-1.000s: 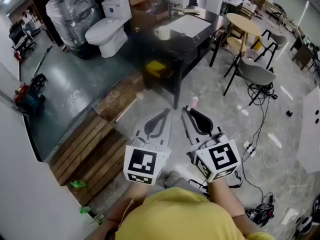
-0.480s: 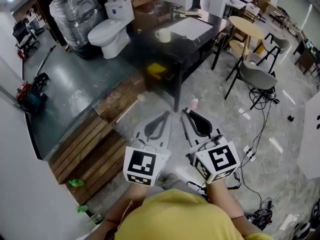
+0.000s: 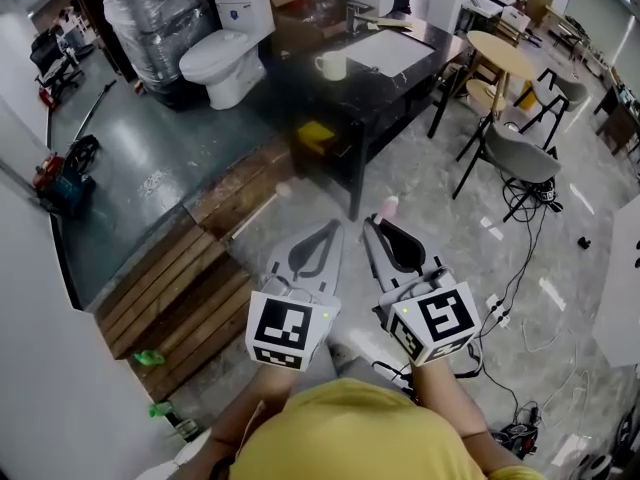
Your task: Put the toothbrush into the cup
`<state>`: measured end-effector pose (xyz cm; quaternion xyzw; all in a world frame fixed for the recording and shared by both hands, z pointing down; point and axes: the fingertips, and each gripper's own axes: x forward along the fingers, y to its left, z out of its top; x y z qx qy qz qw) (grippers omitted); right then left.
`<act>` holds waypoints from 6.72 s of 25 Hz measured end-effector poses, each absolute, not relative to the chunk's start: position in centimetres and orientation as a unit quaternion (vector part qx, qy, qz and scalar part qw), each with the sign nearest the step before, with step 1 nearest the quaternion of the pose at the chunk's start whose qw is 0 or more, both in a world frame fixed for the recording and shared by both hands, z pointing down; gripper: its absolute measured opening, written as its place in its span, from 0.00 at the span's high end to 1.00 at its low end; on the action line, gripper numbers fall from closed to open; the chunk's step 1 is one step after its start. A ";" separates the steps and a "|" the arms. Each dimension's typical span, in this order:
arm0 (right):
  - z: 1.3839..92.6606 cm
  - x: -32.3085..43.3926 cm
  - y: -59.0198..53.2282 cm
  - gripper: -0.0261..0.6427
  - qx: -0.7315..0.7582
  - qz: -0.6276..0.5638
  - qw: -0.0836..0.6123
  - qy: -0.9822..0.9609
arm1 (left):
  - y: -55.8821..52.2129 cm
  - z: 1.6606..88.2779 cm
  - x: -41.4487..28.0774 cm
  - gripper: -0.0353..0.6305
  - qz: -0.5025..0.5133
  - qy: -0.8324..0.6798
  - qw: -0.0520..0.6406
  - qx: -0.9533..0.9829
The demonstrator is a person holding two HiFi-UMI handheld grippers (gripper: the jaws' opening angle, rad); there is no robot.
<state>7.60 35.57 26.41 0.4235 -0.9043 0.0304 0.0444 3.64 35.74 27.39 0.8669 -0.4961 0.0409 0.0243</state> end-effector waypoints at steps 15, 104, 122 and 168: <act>27.2 4.0 23.5 0.90 0.437 0.036 0.042 -0.898 | 23.5 28.1 0.5 0.93 0.040 -0.477 0.025 0.878; 34.3 2.0 -36.8 0.90 0.456 0.078 0.070 -0.884 | -33.6 36.0 -0.4 0.93 0.081 -0.426 0.089 0.897; 41.8 1.2 -38.6 0.90 0.450 0.145 0.128 -0.872 | -35.2 38.3 -1.2 0.93 0.088 -0.422 0.112 0.895; 42.0 0.9 -38.8 0.80 0.421 0.164 0.164 -0.877 | -35.7 37.7 -1.5 0.93 0.083 -0.444 0.121 0.884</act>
